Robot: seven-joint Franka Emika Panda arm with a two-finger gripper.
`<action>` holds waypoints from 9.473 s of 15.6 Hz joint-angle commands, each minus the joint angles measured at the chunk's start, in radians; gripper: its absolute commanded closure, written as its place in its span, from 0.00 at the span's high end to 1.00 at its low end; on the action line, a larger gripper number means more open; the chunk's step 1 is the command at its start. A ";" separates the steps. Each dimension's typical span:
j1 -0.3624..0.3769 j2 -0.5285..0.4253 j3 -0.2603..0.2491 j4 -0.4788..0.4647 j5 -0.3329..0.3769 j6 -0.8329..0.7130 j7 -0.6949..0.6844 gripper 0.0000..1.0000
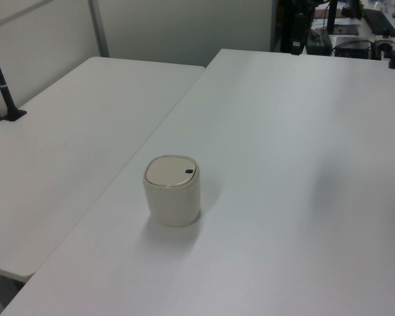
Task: Open the trash bin
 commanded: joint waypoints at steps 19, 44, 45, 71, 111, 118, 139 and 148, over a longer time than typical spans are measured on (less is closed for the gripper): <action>0.007 0.007 -0.004 0.009 0.009 -0.022 -0.021 1.00; 0.282 0.296 0.005 0.103 -0.062 0.481 0.632 0.00; 0.287 0.312 0.005 0.103 -0.062 0.527 0.687 0.00; 0.474 0.565 -0.001 0.167 -0.390 0.833 1.261 0.00; 0.435 0.374 0.021 0.126 -0.401 0.634 1.256 0.00; 0.293 0.174 0.110 0.120 -0.199 0.292 0.957 0.20; 0.041 -0.072 -0.108 0.052 0.084 -0.154 0.002 1.00; 0.044 -0.002 -0.105 0.083 0.070 -0.084 0.009 1.00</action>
